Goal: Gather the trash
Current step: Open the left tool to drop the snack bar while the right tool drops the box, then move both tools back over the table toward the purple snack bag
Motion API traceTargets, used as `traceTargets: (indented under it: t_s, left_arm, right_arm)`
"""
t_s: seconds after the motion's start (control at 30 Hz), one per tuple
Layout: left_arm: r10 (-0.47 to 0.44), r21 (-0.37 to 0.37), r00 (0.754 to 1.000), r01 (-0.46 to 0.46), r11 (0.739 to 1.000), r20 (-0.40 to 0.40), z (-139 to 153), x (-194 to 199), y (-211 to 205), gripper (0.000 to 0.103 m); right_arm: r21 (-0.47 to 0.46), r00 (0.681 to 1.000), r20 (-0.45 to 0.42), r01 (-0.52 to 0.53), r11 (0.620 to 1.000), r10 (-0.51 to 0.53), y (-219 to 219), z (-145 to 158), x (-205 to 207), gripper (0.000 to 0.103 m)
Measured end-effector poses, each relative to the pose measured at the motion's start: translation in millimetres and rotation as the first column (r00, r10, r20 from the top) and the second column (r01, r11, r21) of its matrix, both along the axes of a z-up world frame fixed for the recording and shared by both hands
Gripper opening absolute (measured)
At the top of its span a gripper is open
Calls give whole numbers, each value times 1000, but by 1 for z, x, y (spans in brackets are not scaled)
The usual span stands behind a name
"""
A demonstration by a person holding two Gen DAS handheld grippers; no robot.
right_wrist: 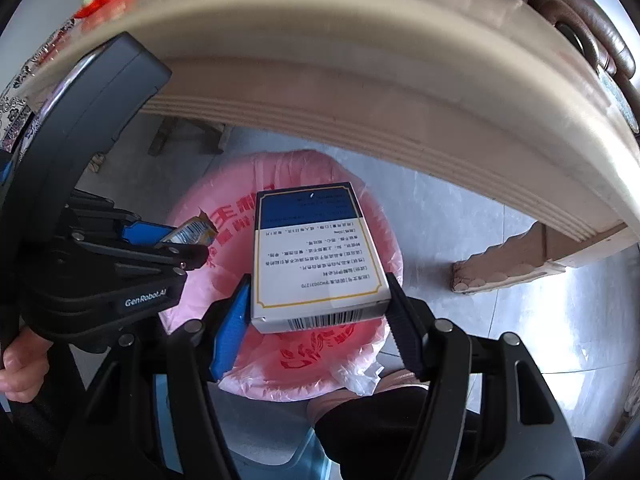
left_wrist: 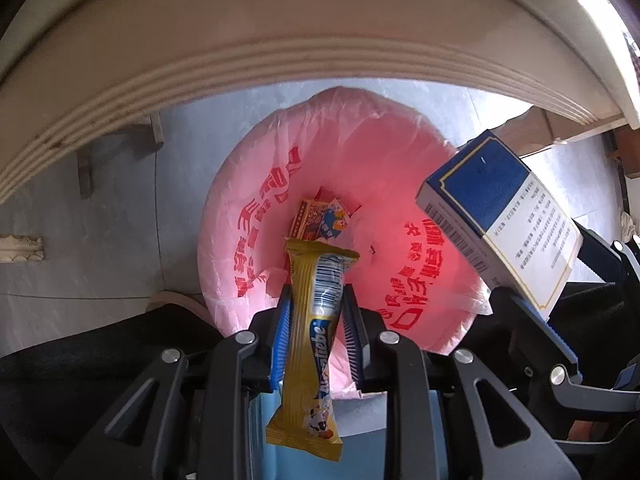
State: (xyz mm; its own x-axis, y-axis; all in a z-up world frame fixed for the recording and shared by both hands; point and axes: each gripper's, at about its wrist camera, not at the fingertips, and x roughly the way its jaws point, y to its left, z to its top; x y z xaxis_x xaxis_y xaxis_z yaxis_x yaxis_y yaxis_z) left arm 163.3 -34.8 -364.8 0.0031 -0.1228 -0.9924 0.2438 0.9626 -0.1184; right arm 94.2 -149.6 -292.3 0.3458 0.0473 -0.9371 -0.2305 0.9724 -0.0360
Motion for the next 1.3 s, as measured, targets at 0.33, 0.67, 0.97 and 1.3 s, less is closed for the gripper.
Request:
traceTargets:
  t_s: [0.33, 0.67, 0.97, 1.3]
  left_arm:
    - [18, -24, 996, -21, 999, -92, -32, 12, 2, 24]
    - [21, -25, 994, -24, 999, -109, -41, 22, 0, 41]
    - [48, -23, 996, -50, 998, -79, -37, 26, 3, 69]
    - [66, 11, 998, -66, 998, -17, -30, 26, 10, 83]
  right_arm:
    - [19, 998, -55, -1, 1000, 2, -3, -17, 10, 63]
    - [13, 995, -98, -3, 1000, 4, -2, -38, 19, 63]
    - [17, 993, -114, 14, 1000, -12, -6, -45, 22, 68]
    - [25, 994, -103, 39, 999, -36, -10, -42, 23, 71]
